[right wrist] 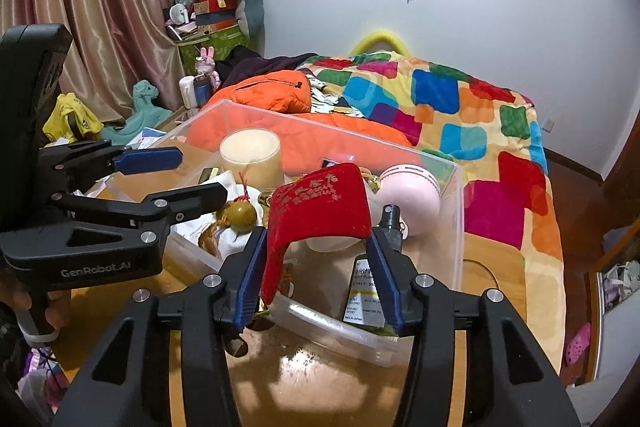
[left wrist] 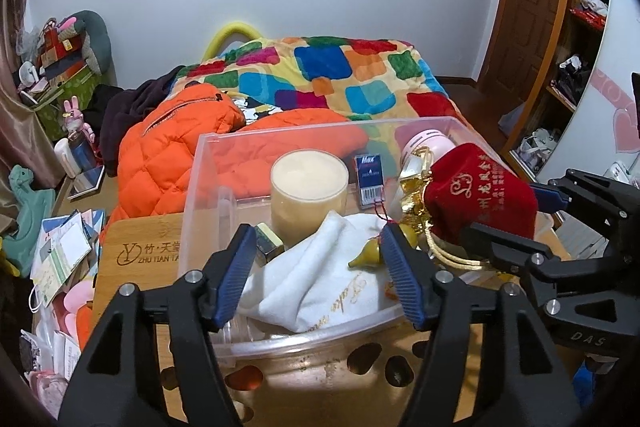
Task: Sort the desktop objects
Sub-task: 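Lower the red pouch into the bin and open the right tool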
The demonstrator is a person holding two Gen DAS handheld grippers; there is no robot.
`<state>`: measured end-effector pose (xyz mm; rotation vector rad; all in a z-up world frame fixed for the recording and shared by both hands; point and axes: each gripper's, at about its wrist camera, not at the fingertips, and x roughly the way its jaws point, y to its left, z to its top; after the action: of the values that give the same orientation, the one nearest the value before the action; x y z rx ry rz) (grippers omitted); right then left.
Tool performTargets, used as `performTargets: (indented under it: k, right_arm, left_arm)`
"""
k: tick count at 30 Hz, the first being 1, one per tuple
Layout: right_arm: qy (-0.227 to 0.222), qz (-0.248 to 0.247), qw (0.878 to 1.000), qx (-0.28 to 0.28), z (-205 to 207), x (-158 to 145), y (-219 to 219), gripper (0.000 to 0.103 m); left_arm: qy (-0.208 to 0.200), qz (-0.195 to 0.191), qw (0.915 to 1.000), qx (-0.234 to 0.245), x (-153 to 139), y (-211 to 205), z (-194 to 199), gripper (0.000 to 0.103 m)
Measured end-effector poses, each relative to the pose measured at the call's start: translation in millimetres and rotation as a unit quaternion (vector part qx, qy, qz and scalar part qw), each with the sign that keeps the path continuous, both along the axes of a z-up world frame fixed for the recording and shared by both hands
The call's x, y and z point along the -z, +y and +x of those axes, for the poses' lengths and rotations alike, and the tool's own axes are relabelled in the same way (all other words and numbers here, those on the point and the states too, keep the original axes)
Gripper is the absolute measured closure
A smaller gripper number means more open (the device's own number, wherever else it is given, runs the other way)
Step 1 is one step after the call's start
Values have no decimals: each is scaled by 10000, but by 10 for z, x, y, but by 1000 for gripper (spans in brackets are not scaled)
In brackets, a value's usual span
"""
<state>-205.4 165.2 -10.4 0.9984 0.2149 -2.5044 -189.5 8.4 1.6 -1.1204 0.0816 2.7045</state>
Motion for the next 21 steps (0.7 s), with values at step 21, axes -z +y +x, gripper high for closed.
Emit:
performTargets:
  k: [21]
  right_arm:
    - [362, 98, 9993, 63, 241, -191, 41, 42]
  left_arm:
    - [134, 184, 9996, -163, -141, -131, 143, 23]
